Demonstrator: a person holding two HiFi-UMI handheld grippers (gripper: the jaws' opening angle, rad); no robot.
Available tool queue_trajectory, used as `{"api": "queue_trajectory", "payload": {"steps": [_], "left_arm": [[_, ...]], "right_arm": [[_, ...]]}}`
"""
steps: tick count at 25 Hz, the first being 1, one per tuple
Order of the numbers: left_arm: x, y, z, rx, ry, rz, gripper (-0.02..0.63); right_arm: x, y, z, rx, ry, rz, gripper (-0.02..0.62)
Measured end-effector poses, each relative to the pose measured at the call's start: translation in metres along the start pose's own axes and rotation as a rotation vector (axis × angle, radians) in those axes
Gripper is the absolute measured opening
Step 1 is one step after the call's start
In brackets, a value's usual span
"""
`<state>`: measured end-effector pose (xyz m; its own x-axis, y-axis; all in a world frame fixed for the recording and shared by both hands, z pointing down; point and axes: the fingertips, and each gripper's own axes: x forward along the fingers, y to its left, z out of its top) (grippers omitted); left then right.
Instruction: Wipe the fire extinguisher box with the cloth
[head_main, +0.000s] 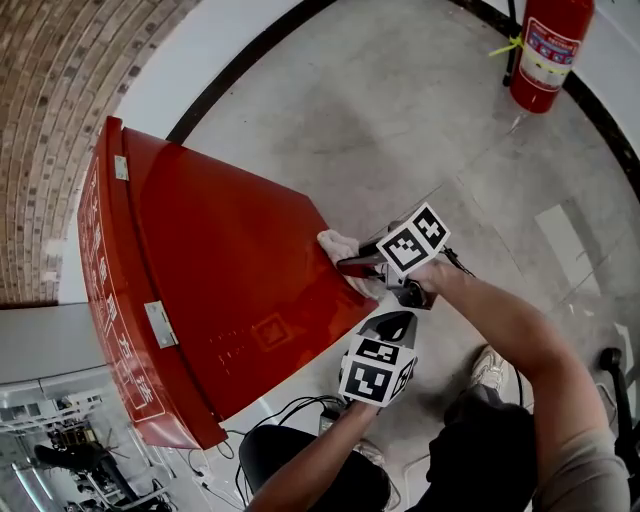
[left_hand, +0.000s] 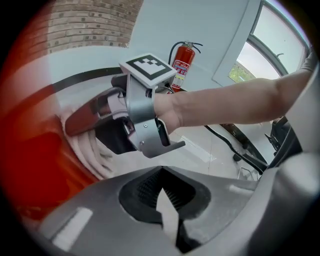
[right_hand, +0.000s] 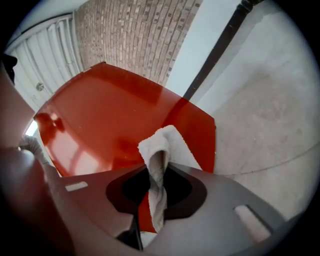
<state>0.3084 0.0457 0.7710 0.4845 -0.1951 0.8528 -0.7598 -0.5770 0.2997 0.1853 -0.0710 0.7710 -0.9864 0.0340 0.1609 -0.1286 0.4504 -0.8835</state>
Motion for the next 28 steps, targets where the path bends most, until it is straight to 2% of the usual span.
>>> {"api": "queue_trajectory", "payload": {"steps": [5,9,12,14,20,22,26,28], "left_arm": [[-0.001,0.002,0.029,0.018,-0.031,0.015,0.000],[-0.005,0.004,0.050,-0.010,-0.061,0.023,0.001],[-0.010,0.003,0.057,-0.021,-0.067,0.029,0.000],[-0.011,0.007,0.058,-0.025,-0.066,0.043,0.000],[-0.001,0.021,0.055,-0.108,-0.070,0.074,0.000],[0.006,0.025,0.056,-0.135,-0.070,0.093,0.001],[0.014,0.037,0.064,-0.224,-0.085,0.121,0.000],[0.014,0.043,0.067,-0.242,-0.092,0.133,0.000]], "right_arm": [[-0.008,0.062,0.056,-0.104,-0.025,0.182,0.081],[-0.013,0.112,0.091,-0.262,0.000,0.339,0.081],[-0.017,0.127,0.105,-0.353,-0.012,0.410,0.083],[-0.014,0.122,0.107,-0.351,-0.034,0.428,0.083],[0.007,0.054,0.101,-0.257,-0.064,0.352,0.081],[0.016,0.021,0.096,-0.245,-0.046,0.280,0.081],[0.034,-0.039,0.090,-0.263,0.014,0.082,0.081],[0.042,-0.050,0.091,-0.254,0.043,0.045,0.081]]}}
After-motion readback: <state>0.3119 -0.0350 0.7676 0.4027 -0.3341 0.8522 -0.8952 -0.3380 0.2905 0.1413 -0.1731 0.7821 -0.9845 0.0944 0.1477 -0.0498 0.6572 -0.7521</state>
